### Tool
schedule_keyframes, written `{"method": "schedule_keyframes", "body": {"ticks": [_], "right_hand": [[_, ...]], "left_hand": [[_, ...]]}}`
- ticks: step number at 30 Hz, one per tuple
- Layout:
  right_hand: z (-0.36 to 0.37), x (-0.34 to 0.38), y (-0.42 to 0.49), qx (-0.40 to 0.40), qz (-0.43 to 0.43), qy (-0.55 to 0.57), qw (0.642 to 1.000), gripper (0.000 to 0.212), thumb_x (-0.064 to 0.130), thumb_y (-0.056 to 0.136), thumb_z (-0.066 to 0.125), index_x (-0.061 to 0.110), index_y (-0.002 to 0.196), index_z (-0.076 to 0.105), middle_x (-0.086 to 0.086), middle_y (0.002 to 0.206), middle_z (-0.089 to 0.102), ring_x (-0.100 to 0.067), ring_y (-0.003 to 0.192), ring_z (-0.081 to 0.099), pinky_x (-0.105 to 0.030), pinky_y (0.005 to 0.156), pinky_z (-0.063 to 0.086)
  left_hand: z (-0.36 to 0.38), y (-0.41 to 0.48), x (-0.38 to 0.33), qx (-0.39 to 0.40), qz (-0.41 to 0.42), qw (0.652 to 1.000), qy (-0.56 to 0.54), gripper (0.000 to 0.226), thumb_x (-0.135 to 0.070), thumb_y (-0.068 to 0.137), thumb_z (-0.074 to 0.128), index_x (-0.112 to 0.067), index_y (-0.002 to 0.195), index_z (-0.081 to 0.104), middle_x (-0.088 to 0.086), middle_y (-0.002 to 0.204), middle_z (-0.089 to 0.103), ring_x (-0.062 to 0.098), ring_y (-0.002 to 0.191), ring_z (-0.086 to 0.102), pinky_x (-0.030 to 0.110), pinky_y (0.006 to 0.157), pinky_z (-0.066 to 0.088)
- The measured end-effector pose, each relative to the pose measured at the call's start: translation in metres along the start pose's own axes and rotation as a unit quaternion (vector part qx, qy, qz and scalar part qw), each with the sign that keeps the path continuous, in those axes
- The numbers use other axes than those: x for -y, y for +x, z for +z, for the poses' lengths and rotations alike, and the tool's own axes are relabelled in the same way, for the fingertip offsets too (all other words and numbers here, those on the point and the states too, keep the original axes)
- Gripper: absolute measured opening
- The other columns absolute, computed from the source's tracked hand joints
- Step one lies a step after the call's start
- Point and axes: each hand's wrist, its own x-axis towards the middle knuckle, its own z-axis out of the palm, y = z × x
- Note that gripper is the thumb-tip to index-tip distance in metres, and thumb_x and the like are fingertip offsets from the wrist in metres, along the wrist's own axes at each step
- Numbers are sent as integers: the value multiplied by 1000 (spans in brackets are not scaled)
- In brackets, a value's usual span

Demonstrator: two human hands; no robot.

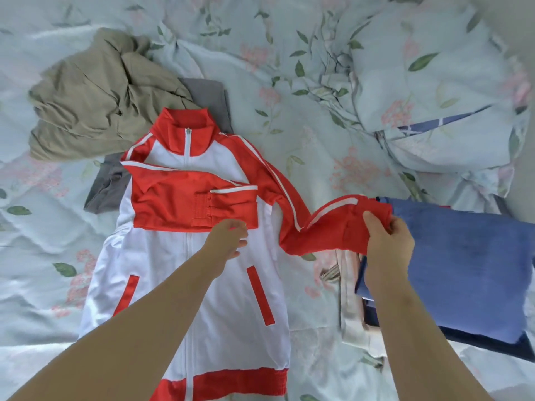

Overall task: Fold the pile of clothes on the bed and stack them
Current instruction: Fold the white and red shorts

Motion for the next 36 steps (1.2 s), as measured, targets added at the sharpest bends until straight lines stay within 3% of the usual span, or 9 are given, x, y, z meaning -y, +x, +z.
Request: {"method": "schedule_keyframes", "body": {"ticks": [7, 10, 14, 21, 24, 26, 31, 34, 36], "right_hand": [[-16, 116, -7, 34, -44, 233, 971, 21, 12, 90, 61, 19, 71, 59, 10, 60, 63, -5, 57, 60, -19, 55, 50], [-17, 142, -11, 18, -74, 187, 979, 27, 17, 86, 65, 17, 63, 52, -1, 67, 53, -16, 67, 51, -28, 63, 46], [-2, 171, -25, 28, -99, 165, 981, 30, 15, 85, 64, 17, 58, 49, -1, 64, 48, -18, 66, 47, -32, 63, 43], [80, 179, -85, 215, -29, 158, 963, 23, 15, 90, 59, 20, 68, 56, 1, 67, 59, -11, 59, 57, -26, 59, 47], [126, 166, -117, 396, 7, 98, 913, 14, 28, 94, 54, 22, 84, 61, 1, 83, 65, -13, 72, 61, -25, 64, 50], [149, 151, -130, 471, 20, 17, 882, 24, 41, 97, 45, 24, 100, 61, 3, 96, 68, -15, 83, 61, -30, 78, 48], [185, 85, -127, 381, 84, -90, 916, 29, 33, 97, 46, 19, 120, 55, 0, 102, 64, -16, 84, 57, -32, 80, 45], [194, 35, -119, 359, 121, -170, 910, 27, 21, 97, 46, 8, 119, 55, -12, 114, 64, -23, 94, 58, -31, 83, 45], [198, -4, -109, 352, 106, -201, 908, 30, 12, 97, 45, -2, 121, 55, -19, 111, 62, -22, 90, 50, -25, 69, 42]], "left_hand": [[-6, -28, -56, -12, 64, 998, -21, 12, -9, 97, 47, -19, 94, 54, -1, 79, 56, 10, 67, 54, 23, 62, 39], [-17, -37, -68, -21, 86, 996, -23, 11, -14, 96, 48, -18, 105, 53, -2, 80, 57, 10, 70, 56, 24, 66, 42], [-41, -50, -77, -35, 104, 993, -41, 9, -14, 97, 48, -20, 101, 54, -3, 80, 57, 10, 70, 55, 25, 68, 41], [-110, -61, -64, -109, 102, 983, -103, 13, -24, 99, 44, -25, 90, 53, -2, 82, 59, 11, 70, 58, 28, 71, 45], [-144, -65, -52, -163, 115, 967, -160, 16, -33, 100, 38, -22, 100, 49, 2, 85, 56, 15, 68, 56, 27, 64, 42], [-166, -65, -43, -192, 128, 956, -181, 25, -44, 99, 34, -25, 104, 48, 1, 92, 55, 16, 74, 54, 28, 65, 42], [-208, -37, -12, -209, 85, 960, -168, 33, -56, 97, 29, -32, 116, 42, -3, 116, 51, 21, 102, 51, 34, 78, 41], [-217, -7, 15, -207, 52, 966, -146, 38, -48, 95, 44, -26, 126, 44, -2, 100, 51, 20, 91, 51, 34, 75, 40], [-218, 16, 33, -206, 25, 970, -126, 40, -43, 95, 48, -25, 129, 42, -2, 85, 48, 20, 84, 49, 32, 72, 42]]}}
